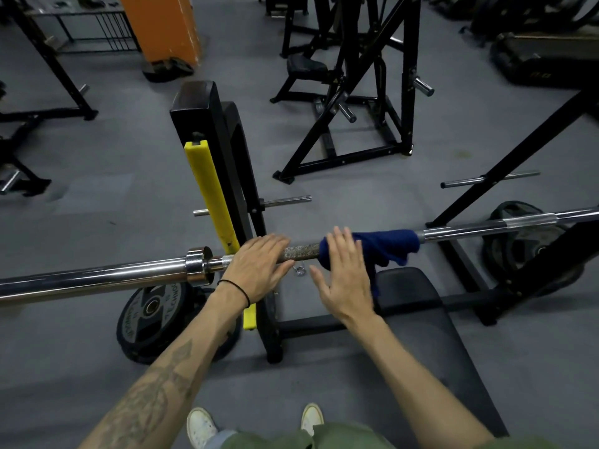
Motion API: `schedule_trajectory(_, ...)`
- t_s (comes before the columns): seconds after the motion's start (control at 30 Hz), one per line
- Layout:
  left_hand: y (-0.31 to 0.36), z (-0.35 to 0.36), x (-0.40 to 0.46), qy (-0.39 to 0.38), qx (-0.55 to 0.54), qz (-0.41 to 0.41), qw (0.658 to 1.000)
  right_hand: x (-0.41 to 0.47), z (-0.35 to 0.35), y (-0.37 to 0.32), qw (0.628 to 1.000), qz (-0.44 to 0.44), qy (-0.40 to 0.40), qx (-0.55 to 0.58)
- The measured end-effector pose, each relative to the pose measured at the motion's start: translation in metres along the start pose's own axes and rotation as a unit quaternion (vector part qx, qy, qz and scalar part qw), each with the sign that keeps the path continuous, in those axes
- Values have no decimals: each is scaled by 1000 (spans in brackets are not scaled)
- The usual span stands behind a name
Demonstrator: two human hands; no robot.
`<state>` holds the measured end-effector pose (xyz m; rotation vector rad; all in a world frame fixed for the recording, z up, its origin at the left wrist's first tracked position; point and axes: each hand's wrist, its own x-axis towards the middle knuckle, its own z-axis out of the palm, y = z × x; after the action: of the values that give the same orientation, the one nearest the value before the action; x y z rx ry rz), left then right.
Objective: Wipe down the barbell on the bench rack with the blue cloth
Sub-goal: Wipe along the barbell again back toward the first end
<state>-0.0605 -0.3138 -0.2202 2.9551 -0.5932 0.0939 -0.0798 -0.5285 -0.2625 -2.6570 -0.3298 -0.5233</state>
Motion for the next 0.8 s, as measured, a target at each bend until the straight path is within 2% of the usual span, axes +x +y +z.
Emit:
schedule_trajectory(0.07,0,0,-1,-2,-6,0,1000,1,-12,32,995,-86,-29,-42)
schedule_trajectory(0.1,0,-1,-1,-4,-7,0,1000,2,-18,51,994,-89,-18,-62)
schedule_trajectory(0.23,-1,0,0,1,-4,-4,1000,1,-33,85,995,56,55,-62)
schedule_trajectory(0.3,-1,1,2,2,-2,-7,1000,8,-18,56,984,159,77,-18)
schedule_trajectory(0.33,-1,1,2,0,-2,-7,1000,13,-12,34,978,191,85,11)
schedule_trajectory(0.37,0,1,1,-3,-3,-8,1000,15,-6,15,978,187,84,30)
schedule_trajectory(0.43,0,1,0,-6,-3,-7,1000,8,-2,-5,995,87,33,35)
schedule_trajectory(0.5,-1,0,0,-5,-4,-3,1000,2,-14,17,999,-44,-16,-2)
schedule_trajectory(0.57,0,0,0,4,-4,-1,1000,4,-28,60,996,-75,-9,-56)
schedule_trajectory(0.63,1,0,0,9,1,-1,1000,6,-39,83,998,20,31,-56)
schedule_trajectory(0.73,1,2,2,13,10,-5,1000,13,-16,42,982,176,73,-3)
schedule_trajectory(0.77,1,2,2,11,13,-6,1000,13,-9,21,982,175,72,11)
schedule_trajectory(0.8,2,3,2,10,13,-7,1000,10,-4,6,989,136,58,17)
